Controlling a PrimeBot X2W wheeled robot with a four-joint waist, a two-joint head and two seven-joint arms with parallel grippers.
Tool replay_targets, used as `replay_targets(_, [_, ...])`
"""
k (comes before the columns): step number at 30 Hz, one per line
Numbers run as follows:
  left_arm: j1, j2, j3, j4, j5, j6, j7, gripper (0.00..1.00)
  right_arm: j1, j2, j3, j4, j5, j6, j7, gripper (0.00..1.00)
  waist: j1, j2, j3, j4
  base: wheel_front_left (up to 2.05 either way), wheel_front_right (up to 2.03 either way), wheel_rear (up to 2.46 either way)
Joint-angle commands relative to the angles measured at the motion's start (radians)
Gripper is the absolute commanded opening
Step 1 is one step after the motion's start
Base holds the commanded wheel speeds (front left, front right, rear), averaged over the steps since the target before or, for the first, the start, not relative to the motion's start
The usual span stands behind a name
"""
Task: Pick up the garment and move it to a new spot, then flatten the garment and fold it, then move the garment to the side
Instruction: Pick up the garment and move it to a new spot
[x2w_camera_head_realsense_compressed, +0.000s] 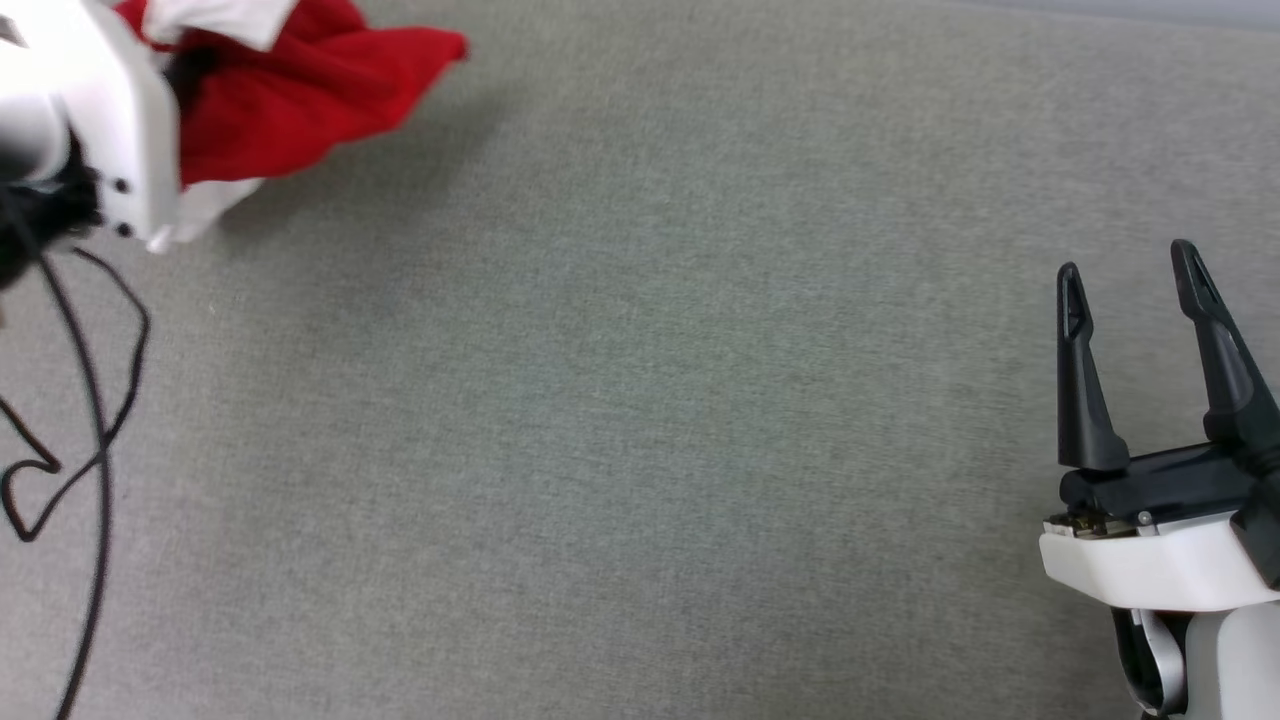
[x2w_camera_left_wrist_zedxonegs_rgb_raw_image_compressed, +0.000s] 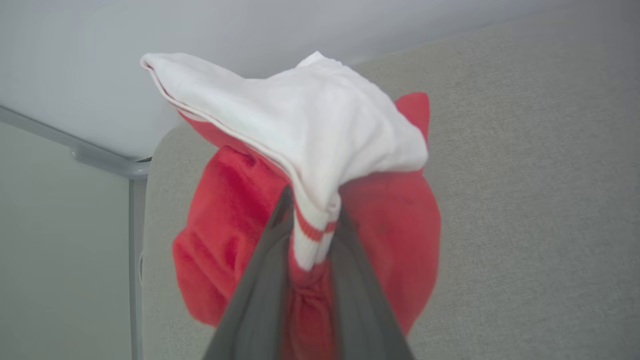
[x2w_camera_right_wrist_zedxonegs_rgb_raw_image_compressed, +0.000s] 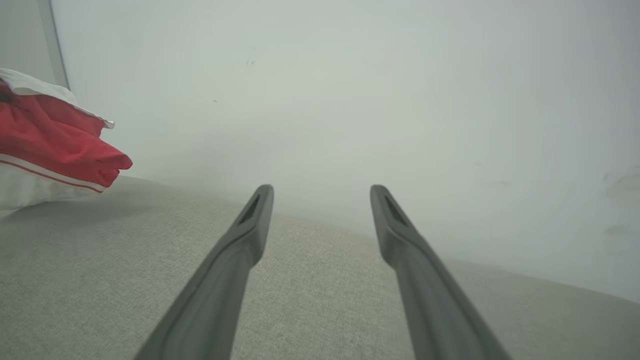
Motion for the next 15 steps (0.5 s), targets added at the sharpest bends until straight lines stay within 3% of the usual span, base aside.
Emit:
replay_targets(1, [-0.022,-0.013,-0.035,-0.027,-0.003,0.0,-0.008,0.0,0.01,0.005,-0.001,0.002,0.01,-0.001,-0.002,1.0,0.0001,0.0,-0.032,-0.029,0.0,0.0,0.0])
replay_targets(11, [-0.09,-0.133,-0.272,-0.144,0.01,0.001,-0.034,0.0,0.012,0.005,-0.001,0.018,0.07,-0.001,-0.002,1.0,0.0001,0.0,-0.071,-0.127,0.0,0.0,0.0])
replay_targets(15, [-0.109,-0.214,-0.386,-0.151,0.005,0.001,-0.054,0.0,0.009,0.005,-0.003,0.018,0.088,-0.001,-0.002,1.0,0.0001,0.0,-0.068,-0.177,0.0,0.0,0.0])
